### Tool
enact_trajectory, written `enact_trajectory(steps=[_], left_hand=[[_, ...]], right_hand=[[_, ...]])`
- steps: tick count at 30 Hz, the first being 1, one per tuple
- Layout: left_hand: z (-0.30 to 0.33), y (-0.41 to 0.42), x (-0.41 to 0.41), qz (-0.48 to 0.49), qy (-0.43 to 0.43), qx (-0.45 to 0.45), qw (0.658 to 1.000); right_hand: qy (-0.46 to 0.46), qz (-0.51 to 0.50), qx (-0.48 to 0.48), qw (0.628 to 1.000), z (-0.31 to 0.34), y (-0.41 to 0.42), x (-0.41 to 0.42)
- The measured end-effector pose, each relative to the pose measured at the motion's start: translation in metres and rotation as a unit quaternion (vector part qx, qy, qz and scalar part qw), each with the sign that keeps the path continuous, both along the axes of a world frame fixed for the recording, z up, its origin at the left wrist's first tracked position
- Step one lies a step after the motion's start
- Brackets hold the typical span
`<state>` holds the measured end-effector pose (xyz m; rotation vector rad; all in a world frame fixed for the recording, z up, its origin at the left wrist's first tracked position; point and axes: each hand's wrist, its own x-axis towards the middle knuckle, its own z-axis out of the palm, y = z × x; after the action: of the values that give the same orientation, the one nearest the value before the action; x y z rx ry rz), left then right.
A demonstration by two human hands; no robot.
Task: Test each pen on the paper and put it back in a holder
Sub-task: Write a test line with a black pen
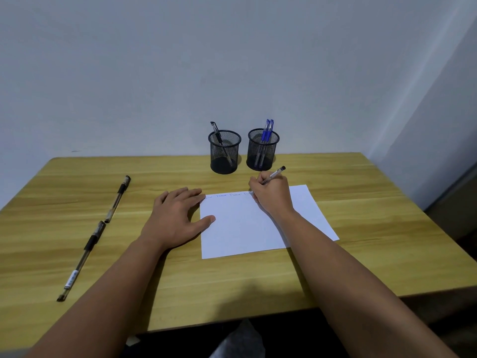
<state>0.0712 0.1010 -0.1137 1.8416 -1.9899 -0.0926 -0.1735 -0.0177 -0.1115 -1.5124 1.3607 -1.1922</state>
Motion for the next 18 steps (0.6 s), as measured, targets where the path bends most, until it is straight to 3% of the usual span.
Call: enact_trajectory(steps=[11, 18], left_hand=[[0.0005, 0.0012, -0.0005, -0.001, 0.002, -0.005, 1.000], [0.0005, 0.0014, -0.0002, -0.001, -0.001, -0.001, 1.000]], right_hand=[[-0.006, -0.032, -0.002, 0.999, 0.0011, -0.0007, -0.0032], [0.039, -0.028, -0.018, 0.999, 0.0010, 0.0002, -0.0025]])
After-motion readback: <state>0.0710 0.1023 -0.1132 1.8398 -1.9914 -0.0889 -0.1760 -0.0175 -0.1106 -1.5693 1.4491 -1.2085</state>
